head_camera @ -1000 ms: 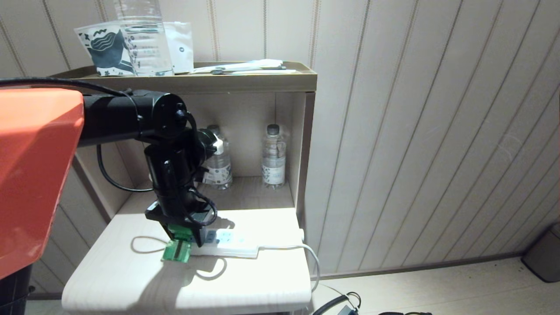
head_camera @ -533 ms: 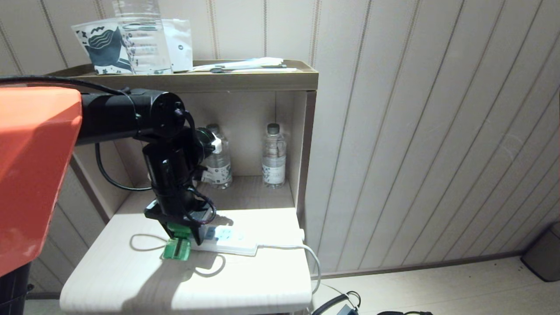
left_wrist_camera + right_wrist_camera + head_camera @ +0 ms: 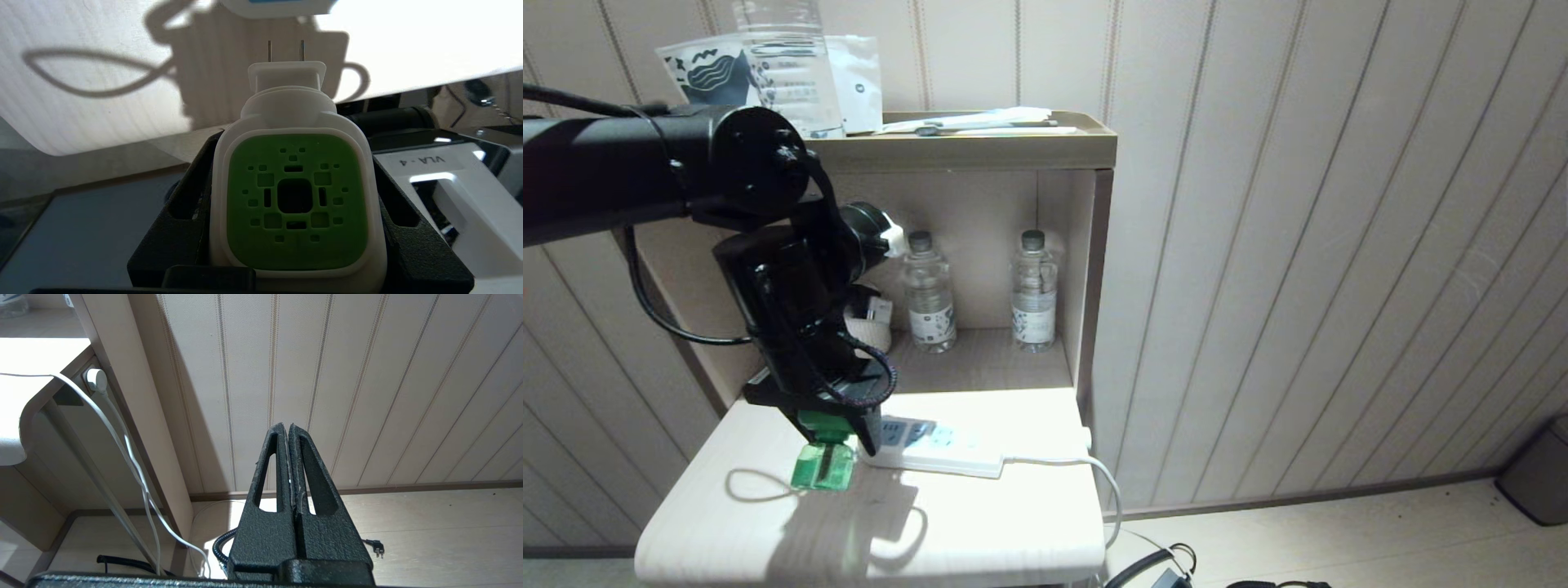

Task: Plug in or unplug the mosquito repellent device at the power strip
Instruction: Insert the plug into the socket

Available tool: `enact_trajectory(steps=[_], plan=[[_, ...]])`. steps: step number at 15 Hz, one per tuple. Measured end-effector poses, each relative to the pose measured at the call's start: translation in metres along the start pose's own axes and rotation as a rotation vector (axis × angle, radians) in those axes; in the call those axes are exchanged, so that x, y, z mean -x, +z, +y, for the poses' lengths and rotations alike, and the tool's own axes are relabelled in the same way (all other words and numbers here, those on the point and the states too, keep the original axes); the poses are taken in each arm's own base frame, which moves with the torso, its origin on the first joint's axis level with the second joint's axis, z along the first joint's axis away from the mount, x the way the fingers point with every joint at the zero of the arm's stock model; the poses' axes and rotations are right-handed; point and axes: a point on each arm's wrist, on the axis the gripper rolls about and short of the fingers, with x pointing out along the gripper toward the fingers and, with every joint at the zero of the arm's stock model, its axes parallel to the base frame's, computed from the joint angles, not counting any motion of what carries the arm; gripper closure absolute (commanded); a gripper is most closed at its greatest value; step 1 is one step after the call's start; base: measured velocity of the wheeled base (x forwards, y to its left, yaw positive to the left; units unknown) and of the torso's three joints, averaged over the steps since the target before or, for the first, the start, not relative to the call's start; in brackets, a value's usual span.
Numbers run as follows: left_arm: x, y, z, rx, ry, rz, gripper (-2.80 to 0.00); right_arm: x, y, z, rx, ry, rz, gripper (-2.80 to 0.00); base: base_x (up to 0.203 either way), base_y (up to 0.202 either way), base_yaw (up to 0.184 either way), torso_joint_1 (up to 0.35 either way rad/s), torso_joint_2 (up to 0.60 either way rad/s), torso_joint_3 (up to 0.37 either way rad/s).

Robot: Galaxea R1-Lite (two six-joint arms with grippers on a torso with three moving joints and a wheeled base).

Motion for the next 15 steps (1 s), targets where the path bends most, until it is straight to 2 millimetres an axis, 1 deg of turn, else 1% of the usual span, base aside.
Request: enact_trajectory(steps=[3,4,6,8,11,14,15], plan=[[0.012,0.006,0.025,0.098,-0.033,-0.141,0.0,0.0,0.0,0.0,0.0,-0.001,0.0,0.0,0.0,0.0,0.0,0.0,0.0,0.0],[0.013,0.009,0.033,0.124,-0.04,-0.196,0.0,0.0,0.0,0.0,0.0,0.0,0.0,0.0,0.0,0.0,0.0,0.0,0.0,0.0],[0.012,0.009,0.043,0.149,-0.049,-0.281,0.0,0.0,0.0,0.0,0.0,0.0,0.0,0.0,0.0,0.0,0.0,0.0,0.0,0.0],[0.005,0.002,0.048,0.152,-0.054,-0.336,0.0,0.0,0.0,0.0,0.001,0.0,0.0,0.0,0.0,0.0,0.0,0.0,0.0,0.0],[-0.008,-0.015,0.053,0.14,-0.053,-0.435,0.0,0.0,0.0,0.0,0.0,0.0,0.0,0.0,0.0,0.0,0.0,0.0,0.0,0.0],[-0.017,-0.02,0.06,0.149,-0.025,-0.618,0.0,0.0,0.0,0.0,0.0,0.0,0.0,0.0,0.0,0.0,0.0,0.0,0.0,0.0],[-0.022,-0.022,0.062,0.158,-0.009,-0.669,0.0,0.0,0.0,0.0,0.0,0.0,0.0,0.0,0.0,0.0,0.0,0.0,0.0,0.0]])
